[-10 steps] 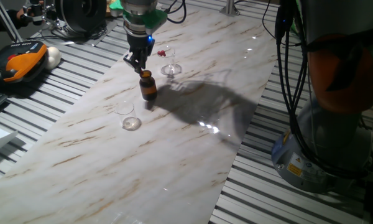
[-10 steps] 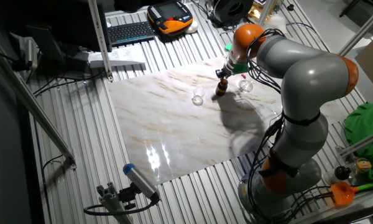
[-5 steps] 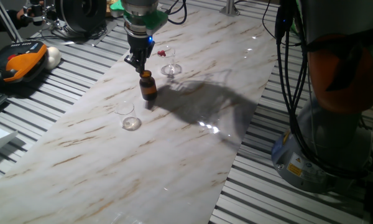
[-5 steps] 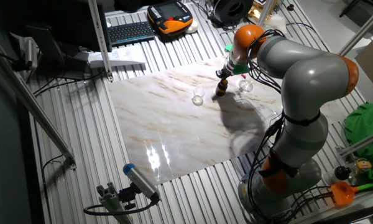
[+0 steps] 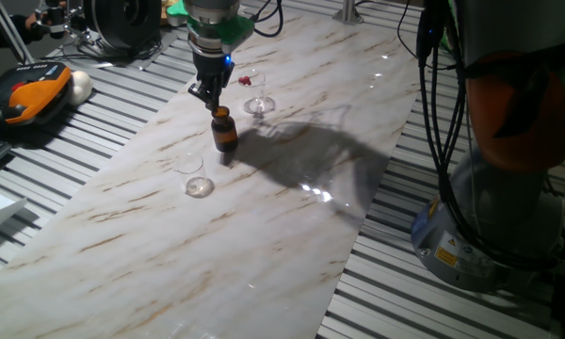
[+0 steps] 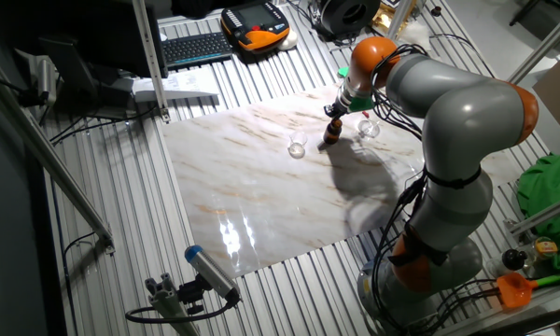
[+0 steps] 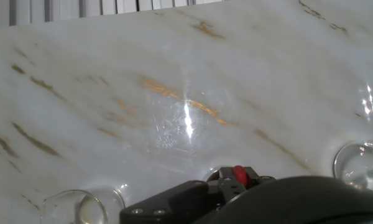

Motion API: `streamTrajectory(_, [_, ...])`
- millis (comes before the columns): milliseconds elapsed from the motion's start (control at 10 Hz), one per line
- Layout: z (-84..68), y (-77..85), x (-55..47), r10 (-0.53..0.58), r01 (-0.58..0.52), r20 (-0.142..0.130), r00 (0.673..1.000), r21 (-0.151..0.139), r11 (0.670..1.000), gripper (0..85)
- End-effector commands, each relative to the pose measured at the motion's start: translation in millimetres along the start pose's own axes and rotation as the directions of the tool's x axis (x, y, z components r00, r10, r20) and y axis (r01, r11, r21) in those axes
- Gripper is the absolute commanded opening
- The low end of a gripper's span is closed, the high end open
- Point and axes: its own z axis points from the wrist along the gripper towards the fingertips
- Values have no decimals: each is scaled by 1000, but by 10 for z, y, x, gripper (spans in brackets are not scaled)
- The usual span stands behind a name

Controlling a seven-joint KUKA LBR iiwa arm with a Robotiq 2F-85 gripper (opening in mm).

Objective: Transfer liquid using a dropper

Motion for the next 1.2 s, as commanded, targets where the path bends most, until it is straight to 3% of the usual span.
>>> streamTrajectory(0, [-5,0,-4,0,0,1,1000,0,1000,170])
streamTrajectory(1100, [-211,1,-64,5,-5,-24,1000,19,1000,170])
